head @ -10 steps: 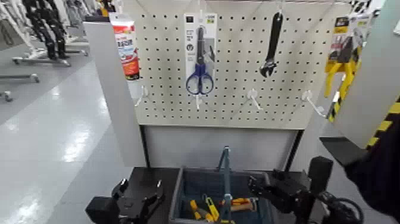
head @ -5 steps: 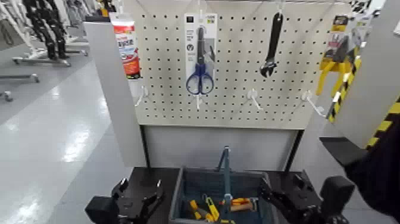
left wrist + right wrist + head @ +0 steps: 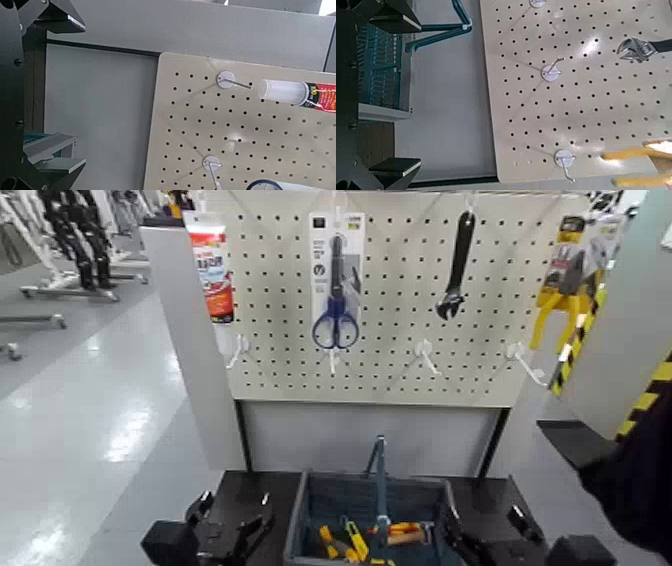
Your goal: Put the yellow roller into the crate.
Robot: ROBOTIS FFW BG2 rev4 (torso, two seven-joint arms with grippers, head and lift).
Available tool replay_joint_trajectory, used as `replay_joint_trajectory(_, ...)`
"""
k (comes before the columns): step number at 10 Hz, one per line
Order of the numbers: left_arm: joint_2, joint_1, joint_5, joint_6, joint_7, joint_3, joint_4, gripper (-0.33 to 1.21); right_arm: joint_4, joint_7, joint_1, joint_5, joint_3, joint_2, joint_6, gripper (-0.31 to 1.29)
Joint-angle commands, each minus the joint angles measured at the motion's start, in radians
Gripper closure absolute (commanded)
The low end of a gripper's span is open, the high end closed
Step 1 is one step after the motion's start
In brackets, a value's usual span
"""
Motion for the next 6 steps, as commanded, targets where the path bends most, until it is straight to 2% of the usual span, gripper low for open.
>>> replay_joint_trajectory(1,0.0,0.004,0.0,-0.002,0.0,0.003,-0.002,0.13,0.003,-0.021,0.045,0.07,0.002,0.022,-0.076,0.13)
replay_joint_trajectory(2,-0.001,0.007,0.0,-0.003,0.0,0.006,-0.003,0.13,-0.008,-0.041,0.065,0.113,0.005,0.034,-0.09,0.13)
replay_joint_trajectory(3,-0.001,0.008,0.0,-0.003,0.0,0.008,-0.003,0.13,-0.019,-0.056,0.077,0.136,0.008,0.034,-0.095,0.13)
replay_joint_trajectory(6,-0.001,0.01,0.0,-0.005,0.0,0.009,-0.005,0.13,-0.019,-0.083,0.085,0.148,0.015,0.036,-0.113,0.12)
